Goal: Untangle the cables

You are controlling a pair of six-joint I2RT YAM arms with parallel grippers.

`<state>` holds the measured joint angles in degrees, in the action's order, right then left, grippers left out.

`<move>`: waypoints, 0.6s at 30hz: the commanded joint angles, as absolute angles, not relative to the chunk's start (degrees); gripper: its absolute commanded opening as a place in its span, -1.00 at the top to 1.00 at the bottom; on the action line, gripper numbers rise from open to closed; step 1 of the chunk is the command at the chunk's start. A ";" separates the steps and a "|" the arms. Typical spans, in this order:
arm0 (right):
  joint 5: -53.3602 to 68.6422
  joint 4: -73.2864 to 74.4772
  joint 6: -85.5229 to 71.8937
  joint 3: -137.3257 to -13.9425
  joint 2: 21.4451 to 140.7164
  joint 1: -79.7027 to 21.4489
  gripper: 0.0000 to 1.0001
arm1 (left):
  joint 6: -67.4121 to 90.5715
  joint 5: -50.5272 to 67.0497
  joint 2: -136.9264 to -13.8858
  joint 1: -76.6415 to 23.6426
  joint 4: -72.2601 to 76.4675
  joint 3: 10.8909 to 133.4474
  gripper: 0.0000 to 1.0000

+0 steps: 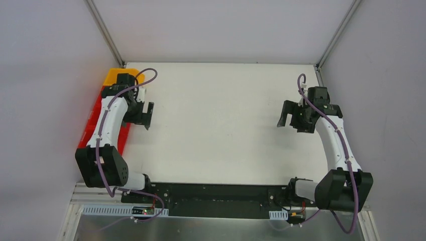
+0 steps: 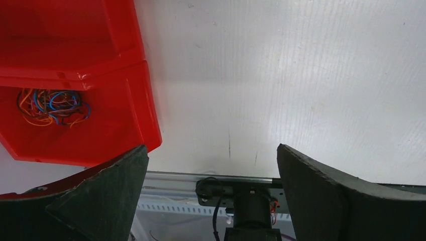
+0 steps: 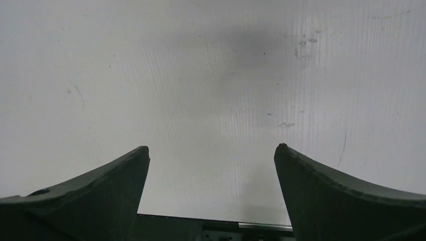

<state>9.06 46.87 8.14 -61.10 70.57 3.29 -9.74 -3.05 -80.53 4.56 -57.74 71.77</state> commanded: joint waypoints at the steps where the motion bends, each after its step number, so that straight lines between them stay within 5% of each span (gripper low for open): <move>1: 11.58 47.78 7.90 -62.09 68.28 3.62 -0.99 | -16.10 -0.95 -81.81 11.19 -64.11 79.60 -0.99; 11: 20.17 50.88 10.34 -63.36 70.70 3.69 -0.99 | -36.05 6.67 -91.43 34.63 -67.22 86.77 -1.00; 18: 21.53 52.33 10.67 -64.80 72.83 3.69 -0.99 | -42.98 9.58 -97.14 39.96 -60.48 82.01 -0.56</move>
<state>19.44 50.11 9.72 -61.93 72.05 3.40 -36.01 6.28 -96.82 39.27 -62.72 84.53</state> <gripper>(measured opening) 0.993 0.825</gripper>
